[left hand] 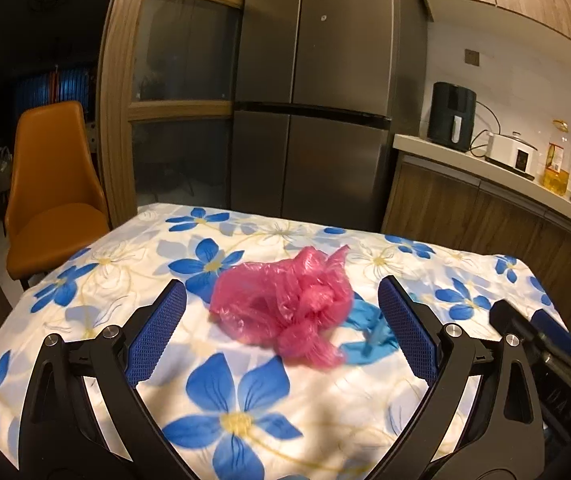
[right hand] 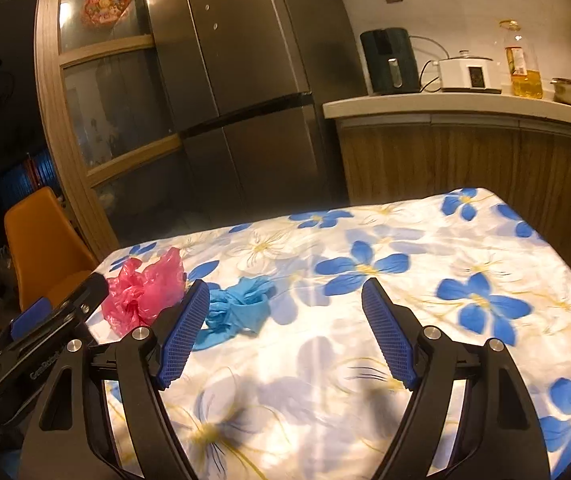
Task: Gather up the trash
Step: 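Move both open tools back toward the pink bag and second blue glove, then grasp the pink plastic bag with the left tool while the right tool grasps the blue glove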
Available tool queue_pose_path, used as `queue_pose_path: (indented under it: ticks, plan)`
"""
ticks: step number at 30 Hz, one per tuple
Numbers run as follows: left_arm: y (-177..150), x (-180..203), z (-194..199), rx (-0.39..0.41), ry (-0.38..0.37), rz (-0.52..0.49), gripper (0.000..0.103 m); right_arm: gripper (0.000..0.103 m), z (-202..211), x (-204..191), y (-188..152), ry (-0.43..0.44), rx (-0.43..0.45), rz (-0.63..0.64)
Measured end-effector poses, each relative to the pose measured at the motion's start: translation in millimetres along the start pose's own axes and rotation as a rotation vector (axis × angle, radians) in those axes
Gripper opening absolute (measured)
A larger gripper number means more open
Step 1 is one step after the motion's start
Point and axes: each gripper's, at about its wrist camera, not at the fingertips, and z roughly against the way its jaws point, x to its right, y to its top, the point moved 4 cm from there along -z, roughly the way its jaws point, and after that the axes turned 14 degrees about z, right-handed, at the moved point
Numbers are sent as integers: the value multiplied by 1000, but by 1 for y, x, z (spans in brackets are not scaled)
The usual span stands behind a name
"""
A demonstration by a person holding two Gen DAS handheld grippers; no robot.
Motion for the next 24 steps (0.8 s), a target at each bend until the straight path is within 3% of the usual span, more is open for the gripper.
queue_pose_path:
  ticks: [7,10,14,18,24]
  plan:
    - [-3,-9,-38,-116,2,45,78,74,-27,-9,2,1,-30,-3]
    - [-7,-12,-52,-184,-6,62,64,73,-36,-13,3,2,-39,-6]
    - [-13,-17,-62,-242,-44,97,31,70,-50,-22,4,16,-66,6]
    - [-13,-26,-57,-222,-77,147,20,62,-65,-31,1,37,-114,19]
    - [-4,-37,-38,-139,-88,210,19,51,-82,-41,-6,76,-179,52]
